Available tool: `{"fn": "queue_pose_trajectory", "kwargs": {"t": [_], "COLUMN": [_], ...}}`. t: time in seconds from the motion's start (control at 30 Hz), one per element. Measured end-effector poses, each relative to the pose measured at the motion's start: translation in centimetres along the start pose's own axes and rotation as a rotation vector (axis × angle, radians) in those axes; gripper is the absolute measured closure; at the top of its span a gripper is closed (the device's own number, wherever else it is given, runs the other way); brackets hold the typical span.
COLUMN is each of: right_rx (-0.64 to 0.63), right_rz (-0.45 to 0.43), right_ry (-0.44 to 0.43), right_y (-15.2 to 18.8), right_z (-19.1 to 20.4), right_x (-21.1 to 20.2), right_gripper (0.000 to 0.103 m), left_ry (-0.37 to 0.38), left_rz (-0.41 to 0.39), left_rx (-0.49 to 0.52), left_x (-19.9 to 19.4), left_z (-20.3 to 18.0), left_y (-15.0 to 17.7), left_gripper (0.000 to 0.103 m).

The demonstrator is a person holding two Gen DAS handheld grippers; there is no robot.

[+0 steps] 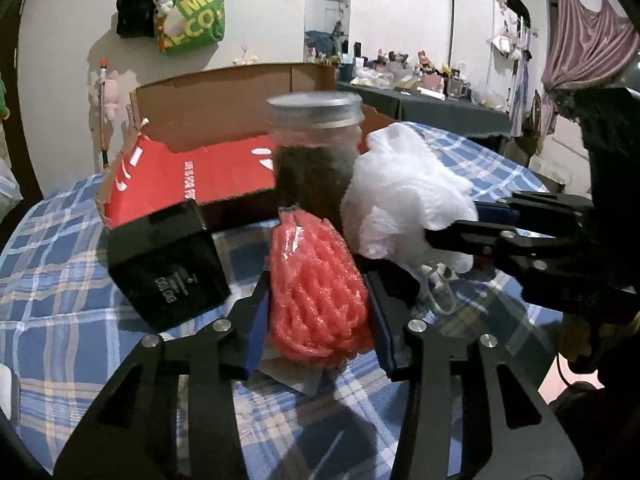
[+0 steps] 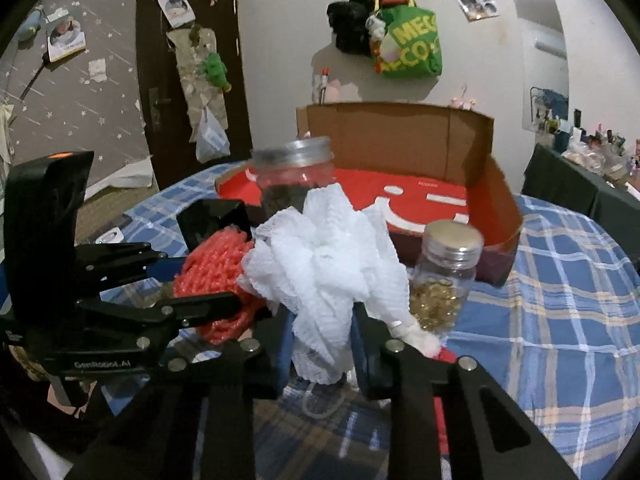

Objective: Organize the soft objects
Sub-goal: 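Carry the red sponge in the left tool while the right tool carries the white sponge into the box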

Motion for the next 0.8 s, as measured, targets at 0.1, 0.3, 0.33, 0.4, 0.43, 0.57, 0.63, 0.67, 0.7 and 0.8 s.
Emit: {"fn": "queue_pose_trajectory", "kwargs": {"t": [0.1,0.3,0.33,0.4,0.43,0.57,0.63,0.67,0.7,0.8], "right_rx": [0.002,0.004,0.002,0.009,0.009,-0.002,0.001,-0.003,-0.010,-0.055], "right_rz": [-0.044,-0.109,-0.110,-0.109,-0.109,-0.109,-0.112,-0.115,-0.115,-0.115], "right_ry": [0.025,0.067,0.075,0.079,0.085,0.111,0.118,0.128,0.137,0.193], "right_y": [-0.2,-1.1,-1.1,-1.1,-1.0,-0.7,-0.9,-1.0,-1.2,-1.9], "right_z": [0.4,1.0,1.1,1.2,1.2,1.3,1.2,1.2,1.2,1.3], "right_x": [-1.2,-3.4,-3.5,-3.6,-3.7,-4.0,-4.1,-4.2,-4.3,-4.5], "right_gripper": [0.078,0.078,0.078,0.078,0.078,0.078,0.078,0.078,0.078,0.078], "left_ry": [-0.001,-0.024,-0.022,-0.026,-0.028,-0.034,-0.044,-0.047,-0.047,-0.043], "left_rz": [-0.017,-0.052,-0.053,-0.058,-0.060,-0.064,-0.068,-0.065,-0.059,-0.040], "left_rx": [0.000,0.004,0.003,0.006,0.007,0.002,0.008,0.013,0.015,0.013], "left_x": [-0.9,-2.3,-2.5,-2.7,-2.8,-3.1,-3.3,-3.3,-3.2,-2.8], "left_z": [0.2,0.5,0.6,0.5,0.5,0.8,0.9,1.1,1.3,2.3], "left_y": [-0.5,-1.1,-1.1,-1.1,-1.1,-1.4,-1.8,-2.1,-2.4,-3.4], "left_gripper": [0.062,0.062,0.062,0.062,0.062,0.062,0.062,0.062,0.062,0.062]}}
Point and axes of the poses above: each gripper's, at about its wrist camera, not at the fingertips, and x roughly the way its jaws point, z to its left, y to its underside, the point moved 1 cm from there along x, roughly the way its jaws point, and after that the axes turned 5 degrees about -z, right-handed, at the moved point
